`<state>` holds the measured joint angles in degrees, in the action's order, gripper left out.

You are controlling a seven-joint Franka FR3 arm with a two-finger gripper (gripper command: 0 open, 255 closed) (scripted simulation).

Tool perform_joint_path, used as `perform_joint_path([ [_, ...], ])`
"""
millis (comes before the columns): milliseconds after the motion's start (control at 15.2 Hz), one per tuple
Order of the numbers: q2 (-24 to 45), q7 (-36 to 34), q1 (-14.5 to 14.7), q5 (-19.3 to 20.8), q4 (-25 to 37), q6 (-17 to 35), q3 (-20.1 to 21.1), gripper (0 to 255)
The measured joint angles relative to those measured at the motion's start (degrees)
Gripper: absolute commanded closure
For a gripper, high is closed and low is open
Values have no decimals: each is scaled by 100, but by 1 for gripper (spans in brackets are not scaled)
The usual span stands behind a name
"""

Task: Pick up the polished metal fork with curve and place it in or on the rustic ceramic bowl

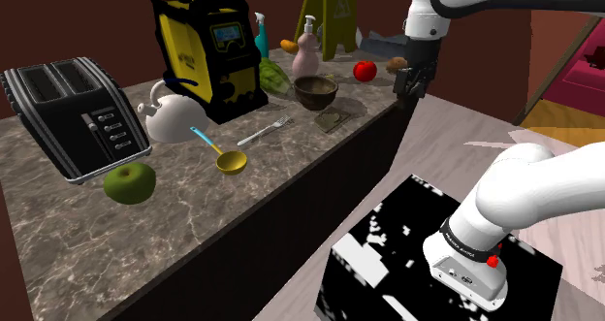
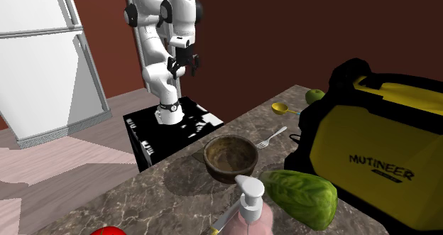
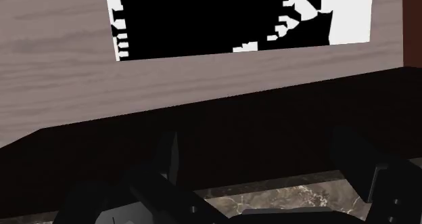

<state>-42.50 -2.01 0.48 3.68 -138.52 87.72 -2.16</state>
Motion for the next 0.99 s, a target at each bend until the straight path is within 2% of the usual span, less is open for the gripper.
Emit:
perform_joint_path([
  [198, 118, -332, -16, -130, -19, 158, 151, 0],
  [594, 699, -2012, -88, -696, -92, 968, 910, 0],
  [990, 1639, -3713, -244, -979, 223, 1796, 1607, 0],
])
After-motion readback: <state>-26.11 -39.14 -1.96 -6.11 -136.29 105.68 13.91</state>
